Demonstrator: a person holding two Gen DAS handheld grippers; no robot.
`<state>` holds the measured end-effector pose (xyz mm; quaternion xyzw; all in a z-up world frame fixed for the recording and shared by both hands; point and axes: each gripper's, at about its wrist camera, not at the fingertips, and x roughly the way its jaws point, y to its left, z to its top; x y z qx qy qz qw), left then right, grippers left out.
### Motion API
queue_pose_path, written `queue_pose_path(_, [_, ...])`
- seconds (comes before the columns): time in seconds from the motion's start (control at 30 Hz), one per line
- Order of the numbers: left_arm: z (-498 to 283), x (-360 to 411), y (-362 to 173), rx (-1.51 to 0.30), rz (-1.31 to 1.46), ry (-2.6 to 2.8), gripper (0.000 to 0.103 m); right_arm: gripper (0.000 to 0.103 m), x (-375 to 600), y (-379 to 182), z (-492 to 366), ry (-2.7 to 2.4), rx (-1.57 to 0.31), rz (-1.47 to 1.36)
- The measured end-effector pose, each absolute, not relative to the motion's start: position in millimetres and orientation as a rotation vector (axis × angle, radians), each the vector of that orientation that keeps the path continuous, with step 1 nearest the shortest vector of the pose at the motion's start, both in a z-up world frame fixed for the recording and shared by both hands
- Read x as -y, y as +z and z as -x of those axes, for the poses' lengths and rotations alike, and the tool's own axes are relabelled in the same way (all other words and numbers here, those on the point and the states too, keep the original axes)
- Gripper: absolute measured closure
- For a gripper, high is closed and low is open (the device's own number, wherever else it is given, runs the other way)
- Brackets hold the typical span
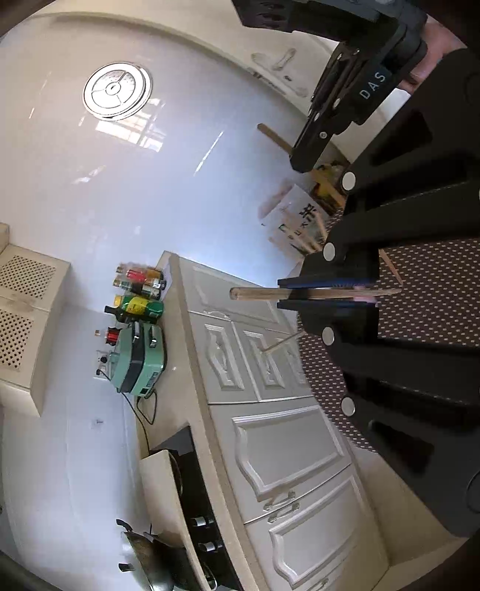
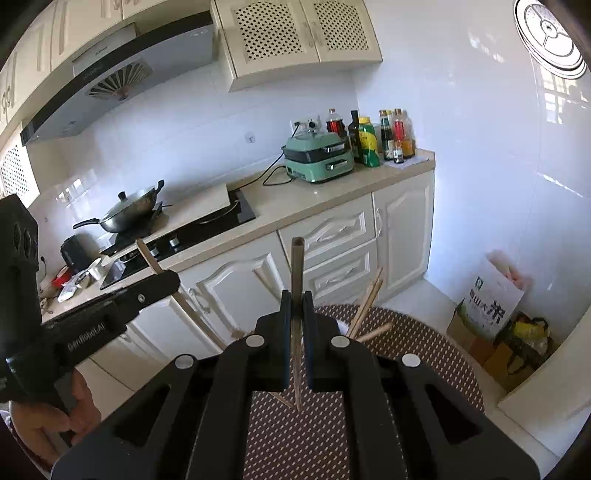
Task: Organize utensils
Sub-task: 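Lift both held chopsticks upright and carry them above the pink cup, then open both grippers to drop the chopsticks into the pink cup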
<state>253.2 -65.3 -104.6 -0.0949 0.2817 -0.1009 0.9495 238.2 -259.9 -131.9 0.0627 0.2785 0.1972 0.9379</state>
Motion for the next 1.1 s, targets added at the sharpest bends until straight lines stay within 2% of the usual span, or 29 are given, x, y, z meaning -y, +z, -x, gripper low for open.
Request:
queue_pose_path(0.3, [-310,75,-109,-0.561,0.219,-0.166,0.098,0.099,268,-132,-286,0.387,-0.549,-0.127])
queue_pose_path(0.6, [-359,84,-127,-0.586,0.217,-0.12,0.098,0.099,267,-157,-322,0.402,-0.603,-0.1])
queue_pose_path(0.93, [-386,97,-168,-0.687,0.171,-0.104,0.097,0.099,252,-193,-332,0.446,-0.717,-0.101])
queue_pose_path(1.1, [-393,102,-192,-0.8,0.15,-0.116,0.097,0.098,243,-209,-331,0.448,-0.758,-0.083])
